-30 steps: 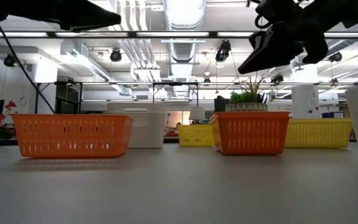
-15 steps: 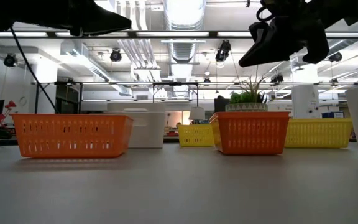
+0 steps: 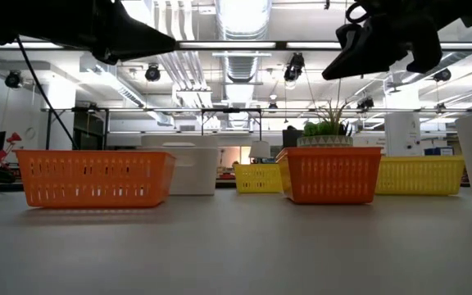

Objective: Stack baskets by color
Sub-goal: Stack the left orange bin on top of the right orange bin

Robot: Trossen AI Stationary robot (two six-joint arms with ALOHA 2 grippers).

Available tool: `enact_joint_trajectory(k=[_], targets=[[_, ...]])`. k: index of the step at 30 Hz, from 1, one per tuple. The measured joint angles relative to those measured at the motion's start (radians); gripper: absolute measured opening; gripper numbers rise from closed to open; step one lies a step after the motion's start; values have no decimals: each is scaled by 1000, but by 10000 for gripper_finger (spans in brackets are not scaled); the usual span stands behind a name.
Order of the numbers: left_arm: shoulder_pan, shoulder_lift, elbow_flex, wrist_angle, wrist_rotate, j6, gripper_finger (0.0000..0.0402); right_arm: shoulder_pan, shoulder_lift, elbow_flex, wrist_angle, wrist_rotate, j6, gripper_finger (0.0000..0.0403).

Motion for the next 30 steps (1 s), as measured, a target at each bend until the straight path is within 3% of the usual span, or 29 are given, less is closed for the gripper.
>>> enact_joint_trajectory(k=[22,30], targets=[[28,6,1,5,0,-44,98,0,-9,0,-7,0,49,13],[28,6,1,4,1,-80,98,0,-9,0,-5,0,75,65]])
